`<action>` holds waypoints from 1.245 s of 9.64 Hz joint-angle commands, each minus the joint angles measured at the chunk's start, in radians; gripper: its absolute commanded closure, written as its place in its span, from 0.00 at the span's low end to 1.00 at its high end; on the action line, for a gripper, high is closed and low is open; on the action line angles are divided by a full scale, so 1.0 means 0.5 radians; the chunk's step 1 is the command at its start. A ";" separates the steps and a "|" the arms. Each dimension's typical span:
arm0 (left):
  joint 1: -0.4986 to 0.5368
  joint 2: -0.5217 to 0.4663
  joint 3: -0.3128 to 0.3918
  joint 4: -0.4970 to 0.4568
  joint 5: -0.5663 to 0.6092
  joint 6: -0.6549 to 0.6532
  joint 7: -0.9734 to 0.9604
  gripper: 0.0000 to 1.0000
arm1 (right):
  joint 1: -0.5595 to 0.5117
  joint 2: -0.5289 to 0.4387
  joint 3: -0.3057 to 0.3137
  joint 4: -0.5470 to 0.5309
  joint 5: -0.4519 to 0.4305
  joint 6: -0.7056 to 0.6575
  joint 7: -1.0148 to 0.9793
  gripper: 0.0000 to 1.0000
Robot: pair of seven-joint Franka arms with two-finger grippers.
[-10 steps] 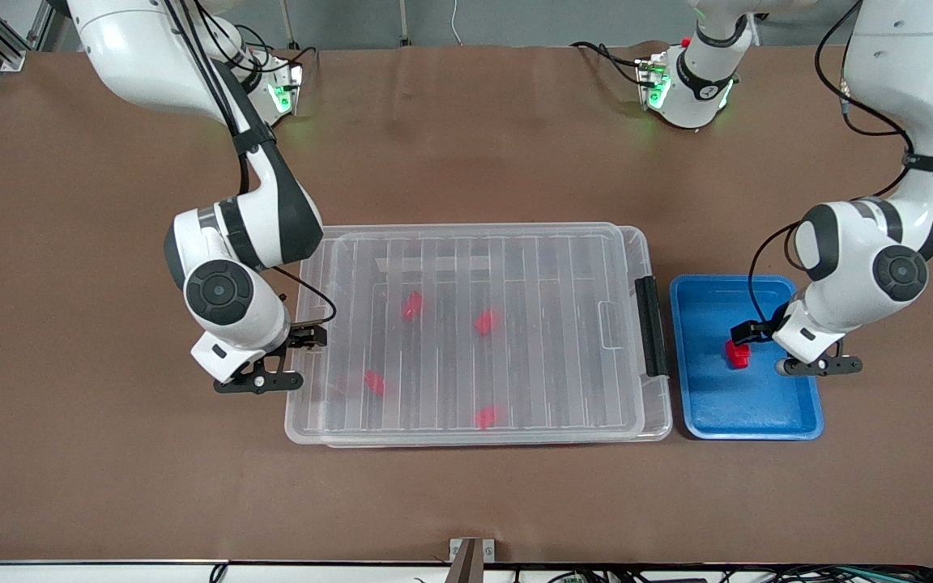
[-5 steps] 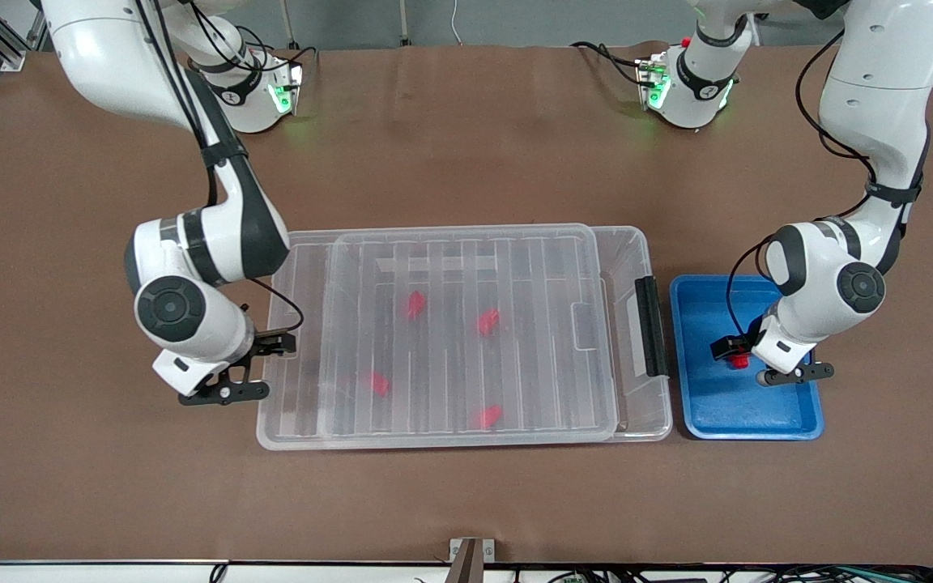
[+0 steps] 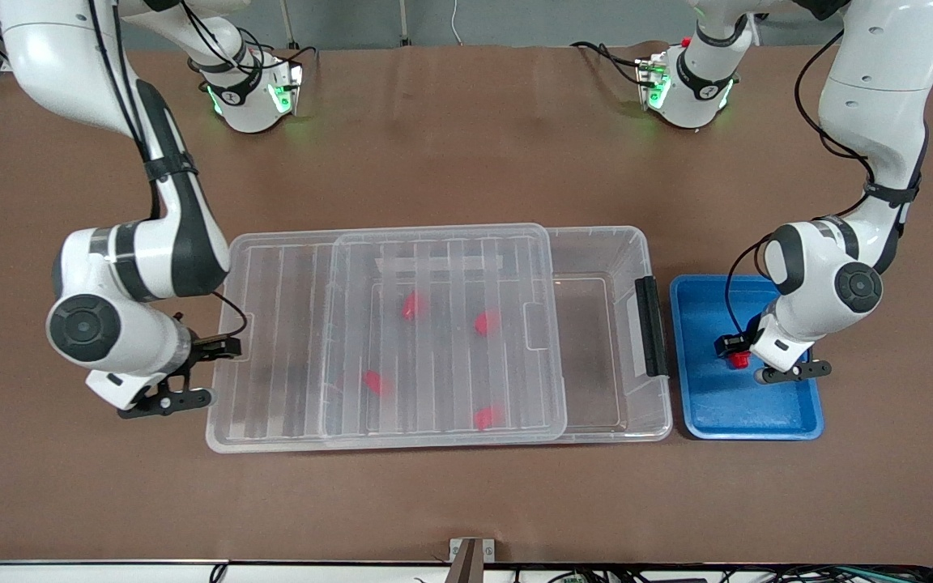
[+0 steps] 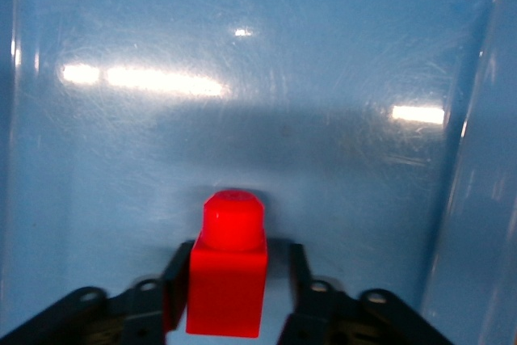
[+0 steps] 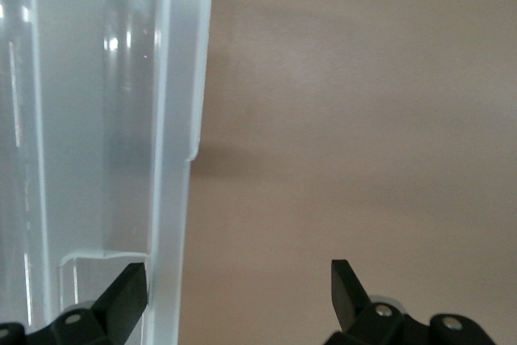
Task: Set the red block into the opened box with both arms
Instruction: 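Slide the clear lid away from the blue tray with the right gripper, then carry the red block over the box while the right gripper withdraws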
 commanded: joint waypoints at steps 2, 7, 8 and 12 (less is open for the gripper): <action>-0.006 -0.060 0.014 -0.009 -0.004 -0.063 0.035 1.00 | -0.102 -0.057 0.026 -0.018 -0.053 -0.027 -0.162 0.00; -0.070 -0.414 -0.151 0.355 0.140 -0.726 -0.063 1.00 | -0.154 -0.057 0.023 0.000 -0.053 -0.024 -0.275 0.00; -0.073 -0.417 -0.246 0.414 0.161 -0.757 -0.197 1.00 | -0.164 -0.057 0.023 0.000 -0.060 -0.024 -0.288 0.00; -0.116 -0.276 -0.728 0.472 0.620 -0.758 -0.909 1.00 | -0.161 -0.072 0.026 0.095 -0.109 -0.063 -0.282 0.00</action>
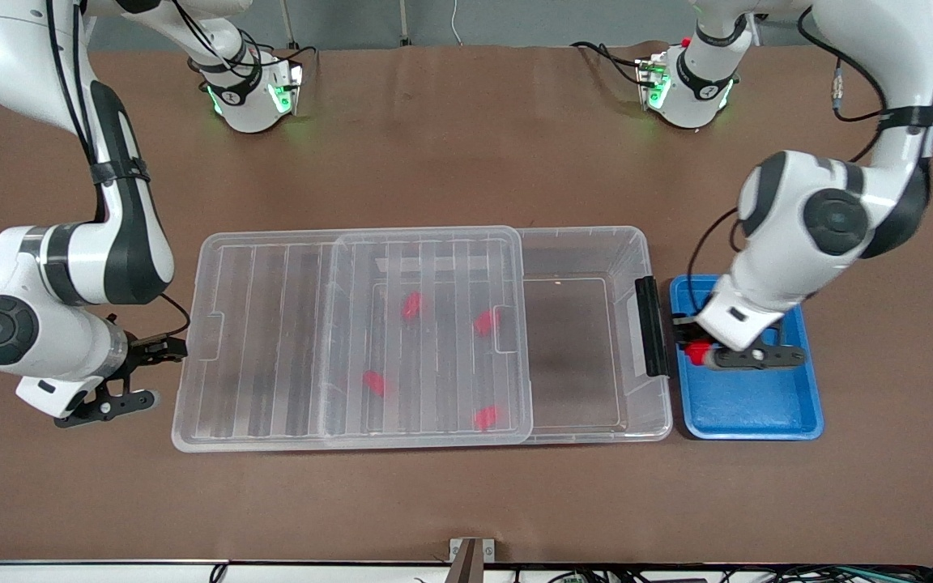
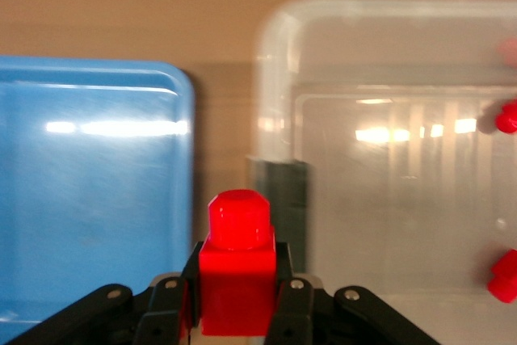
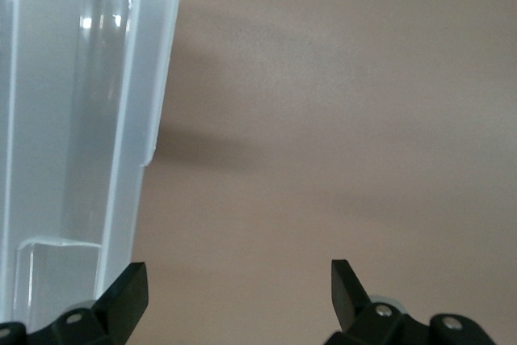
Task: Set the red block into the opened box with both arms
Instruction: 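Carry the red block over the box while the right gripper withdraws, then lower the red block into the opened box and open the left gripper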
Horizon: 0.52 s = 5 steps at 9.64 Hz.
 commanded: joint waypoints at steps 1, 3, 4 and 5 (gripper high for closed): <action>-0.020 0.232 -0.206 0.068 0.265 -0.009 -0.296 1.00 | -0.025 -0.125 0.032 0.132 -0.012 -0.215 0.111 0.00; -0.047 0.422 -0.354 0.157 0.453 -0.006 -0.486 1.00 | -0.086 -0.406 0.032 0.103 0.119 -0.306 0.577 0.00; -0.053 0.517 -0.373 0.179 0.533 -0.003 -0.554 1.00 | -0.132 -0.550 0.032 0.090 0.214 -0.403 0.682 0.00; -0.053 0.612 -0.394 0.179 0.564 0.006 -0.558 1.00 | -0.230 -0.682 0.035 0.084 0.255 -0.529 0.695 0.00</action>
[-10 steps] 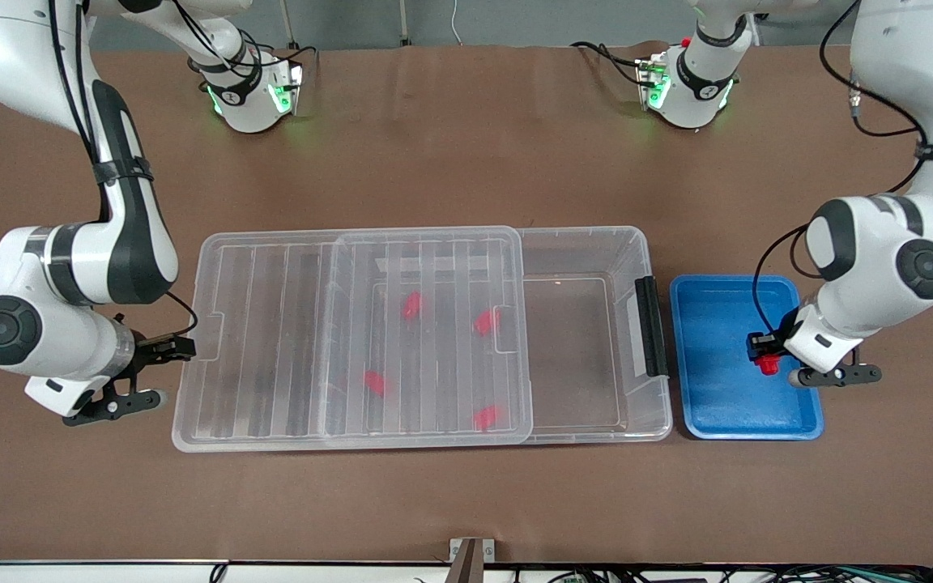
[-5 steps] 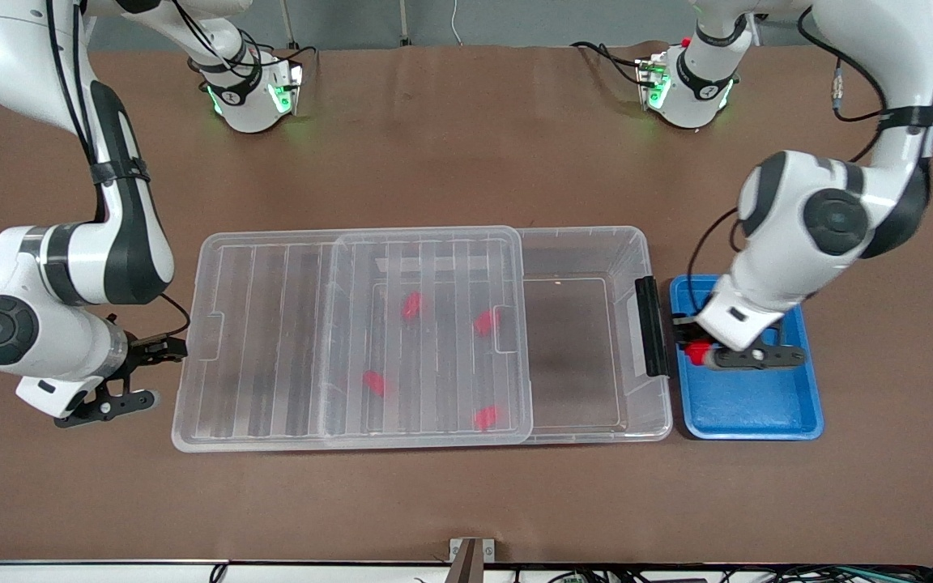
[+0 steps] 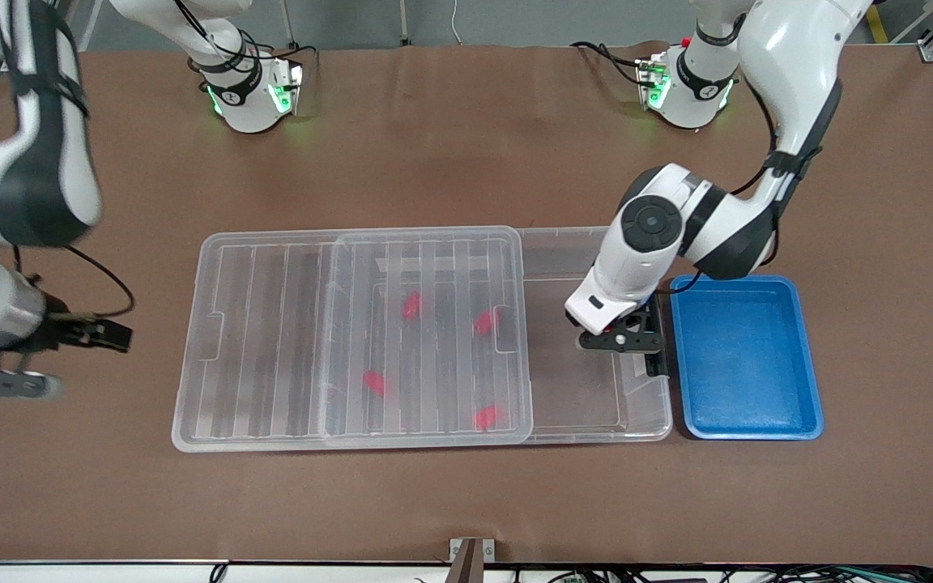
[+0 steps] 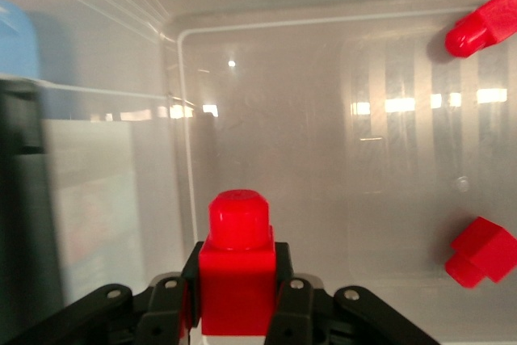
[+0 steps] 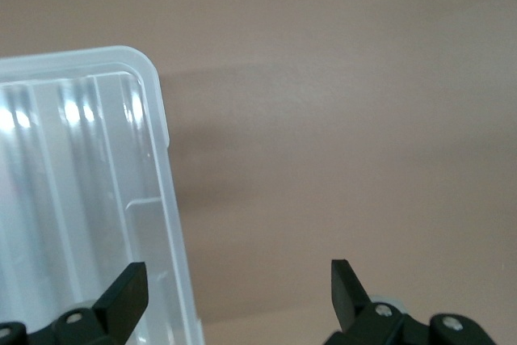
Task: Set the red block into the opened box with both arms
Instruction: 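Lower the red block into the opened box and open the left gripper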
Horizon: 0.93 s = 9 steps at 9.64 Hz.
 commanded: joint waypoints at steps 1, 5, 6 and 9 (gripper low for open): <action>0.014 0.289 -0.029 0.087 0.081 0.008 -0.028 1.00 | -0.165 -0.327 0.029 -0.130 0.168 -0.242 0.079 0.00; 0.017 0.522 -0.026 0.179 0.188 0.066 -0.031 1.00 | -0.180 -0.582 -0.023 -0.327 0.187 -0.377 0.066 0.00; 0.020 0.541 -0.023 0.182 0.191 0.072 -0.034 0.97 | -0.189 -0.579 -0.023 -0.321 0.190 -0.381 0.063 0.00; 0.020 0.529 -0.023 0.228 0.276 0.075 -0.040 0.01 | -0.180 -0.594 -0.035 -0.336 0.184 -0.381 -0.099 0.00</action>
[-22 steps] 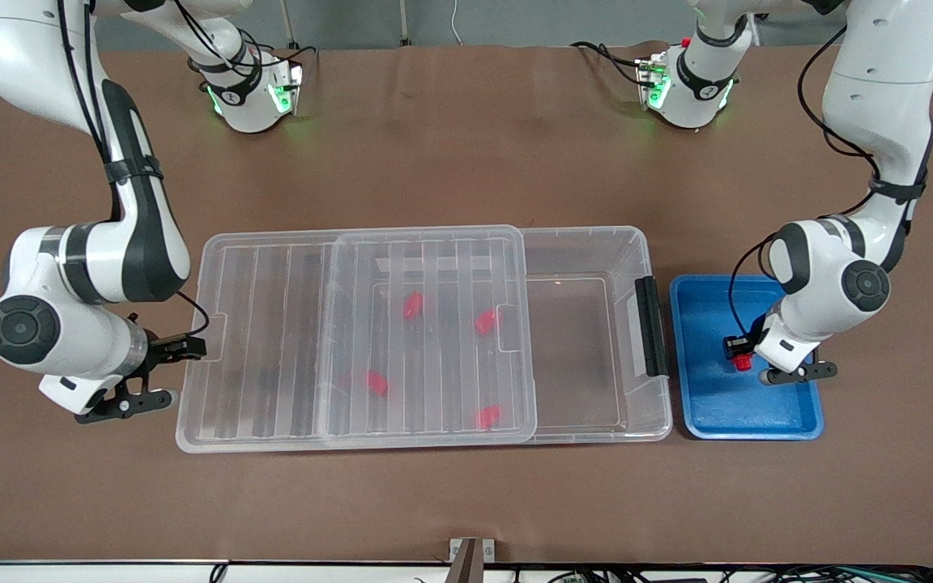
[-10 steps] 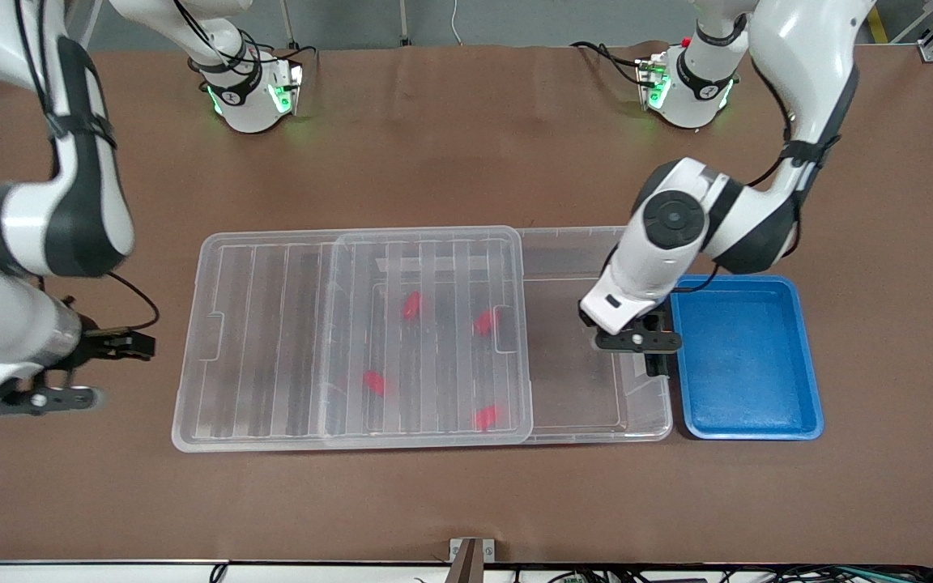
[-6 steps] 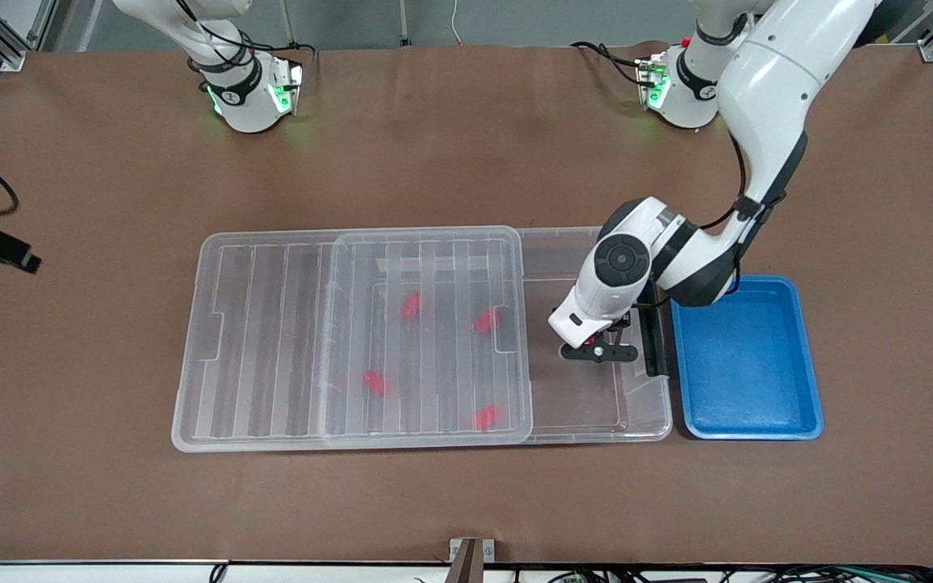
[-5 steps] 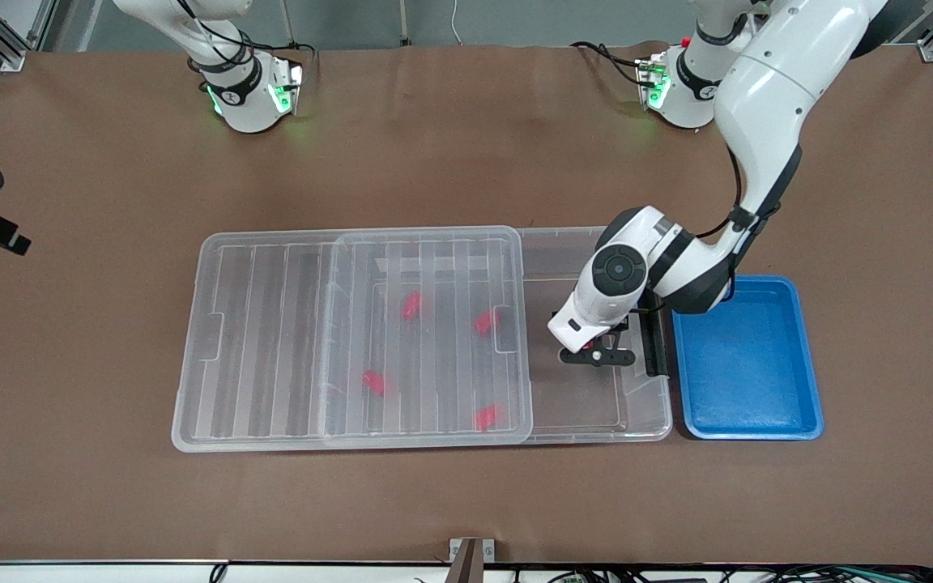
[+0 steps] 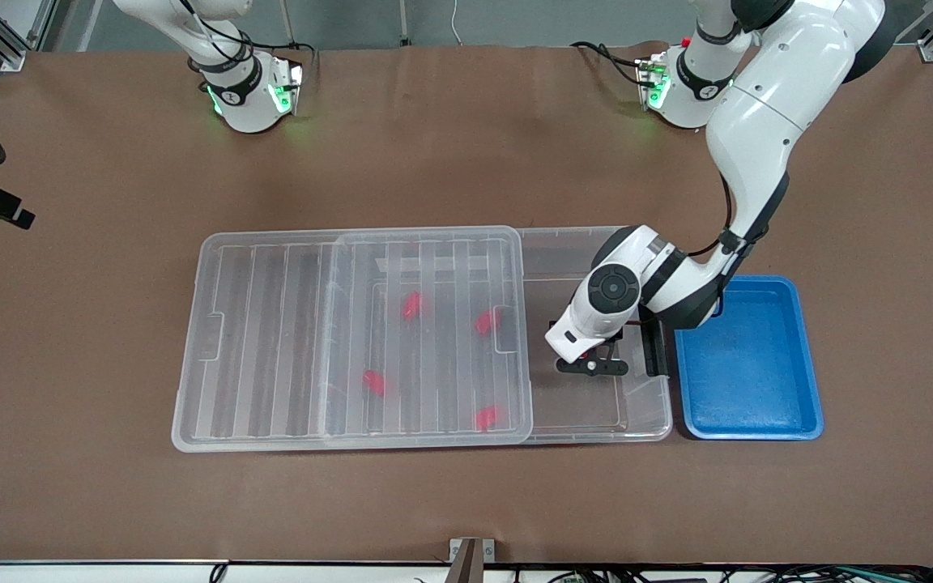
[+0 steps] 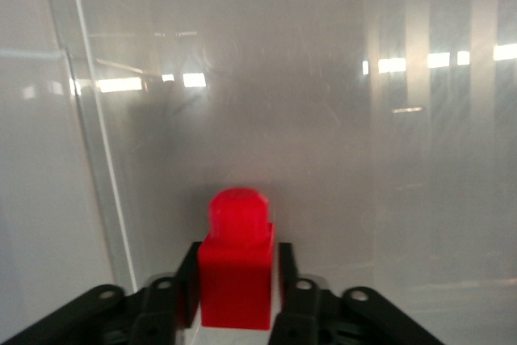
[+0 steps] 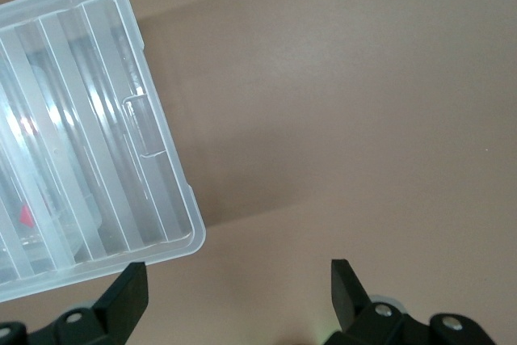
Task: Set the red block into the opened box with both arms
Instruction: 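Lower the red block into the opened box and open the left gripper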
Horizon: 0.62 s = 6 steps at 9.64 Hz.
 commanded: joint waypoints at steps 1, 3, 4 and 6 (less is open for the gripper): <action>0.015 0.038 -0.015 0.038 0.088 0.005 -0.033 0.00 | -0.005 -0.080 0.003 -0.087 0.004 0.017 -0.110 0.00; 0.027 -0.090 -0.021 0.025 0.073 -0.026 -0.030 0.00 | -0.020 -0.086 -0.003 -0.105 0.004 0.020 -0.166 0.00; 0.046 -0.188 -0.027 0.019 0.063 -0.105 -0.002 0.00 | -0.020 -0.086 -0.003 -0.105 0.007 0.020 -0.166 0.00; 0.055 -0.354 -0.042 0.007 -0.034 -0.157 0.016 0.00 | -0.063 -0.077 -0.003 -0.099 0.007 0.023 -0.248 0.00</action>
